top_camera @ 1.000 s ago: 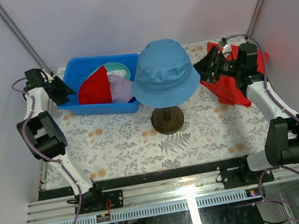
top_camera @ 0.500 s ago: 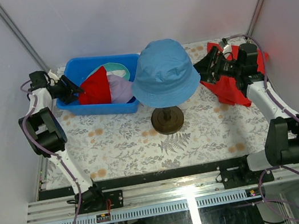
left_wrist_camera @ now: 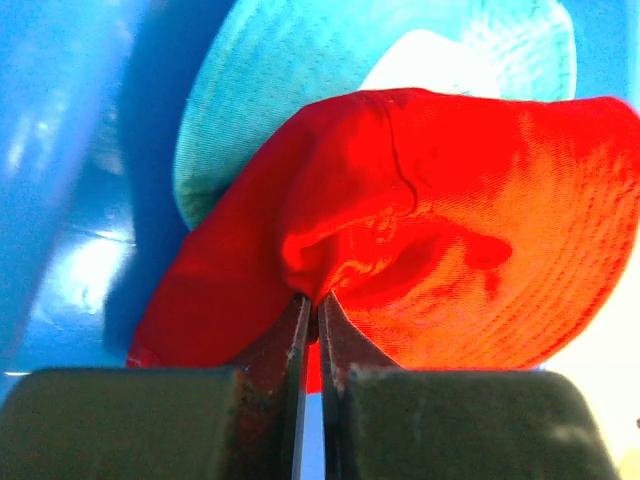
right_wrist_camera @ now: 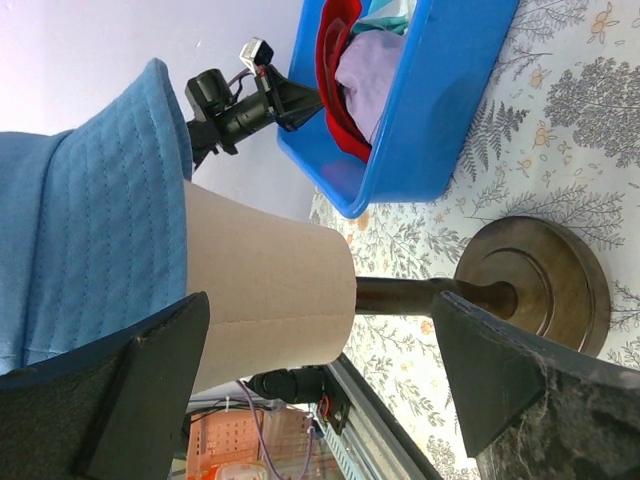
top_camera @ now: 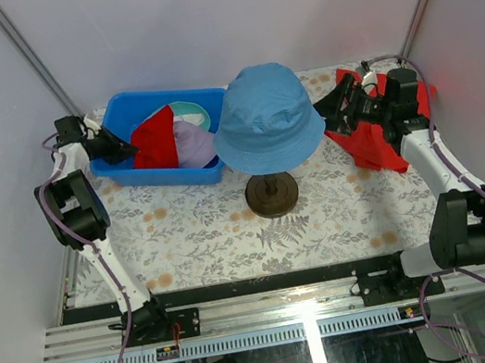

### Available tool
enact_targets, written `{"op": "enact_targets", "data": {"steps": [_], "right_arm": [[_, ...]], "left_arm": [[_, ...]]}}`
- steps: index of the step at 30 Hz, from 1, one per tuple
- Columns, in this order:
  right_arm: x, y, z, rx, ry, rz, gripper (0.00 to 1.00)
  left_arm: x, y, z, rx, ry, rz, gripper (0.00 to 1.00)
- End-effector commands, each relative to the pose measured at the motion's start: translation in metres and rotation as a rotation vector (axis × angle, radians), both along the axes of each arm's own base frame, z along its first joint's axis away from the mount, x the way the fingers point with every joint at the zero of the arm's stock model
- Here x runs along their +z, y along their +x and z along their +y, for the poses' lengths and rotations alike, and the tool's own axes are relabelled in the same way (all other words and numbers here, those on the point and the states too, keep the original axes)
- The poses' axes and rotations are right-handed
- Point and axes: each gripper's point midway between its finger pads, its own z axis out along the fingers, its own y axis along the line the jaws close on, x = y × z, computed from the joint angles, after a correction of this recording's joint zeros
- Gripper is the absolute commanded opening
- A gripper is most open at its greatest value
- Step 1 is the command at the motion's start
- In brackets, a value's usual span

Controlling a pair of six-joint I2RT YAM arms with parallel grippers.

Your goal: Stack the hats

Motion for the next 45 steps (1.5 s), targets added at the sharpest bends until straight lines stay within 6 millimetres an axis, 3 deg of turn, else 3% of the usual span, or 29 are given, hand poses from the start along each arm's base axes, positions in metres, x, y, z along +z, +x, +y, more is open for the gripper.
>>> {"op": "enact_targets", "data": {"steps": [1,3,8,16,21,25,29,33,38,45], "right_arm": [[0.031,0.012,-0.007,-0.037,-0.068,-0.087,1.00],[0.040,0.017,-0.011,-0.062,-0.104,-0.113,0.99],[0.080,0.029,-0.016,-0.105,-0.105,-0.198,0.99],[0.144,0.037,-0.021,-0.170,-0.083,-0.354,0.99],[0.194,0.023,-0.023,-0.213,-0.034,-0.486,0.98],[0.241,-0.002,-0.020,-0.198,-0.023,-0.593,0.98],[0.285,-0.032,-0.015,-0.180,0.027,-0.675,0.97],[0.313,-0.057,0.002,-0.106,0.087,-0.701,0.97],[0.323,-0.070,0.035,-0.019,0.099,-0.682,0.96],[0.314,-0.063,0.082,0.053,0.074,-0.649,0.96]], "left_arm": [[0.071,0.013,-0.017,0.015,-0.048,-0.122,0.00],[0.109,0.013,-0.019,0.027,-0.038,-0.182,0.00],[0.179,0.006,-0.027,0.050,-0.080,-0.273,0.00],[0.302,-0.028,-0.048,0.081,-0.178,-0.433,0.00],[0.393,-0.055,-0.070,0.034,-0.306,-0.557,0.00],[0.445,-0.079,-0.091,-0.028,-0.440,-0.616,0.00],[0.478,-0.095,-0.110,-0.071,-0.574,-0.620,0.00],[0.500,-0.103,-0.131,-0.118,-0.639,-0.629,0.00],[0.514,-0.112,-0.170,-0.189,-0.712,-0.620,0.00],[0.518,-0.119,-0.205,-0.245,-0.766,-0.594,0.00]]}}
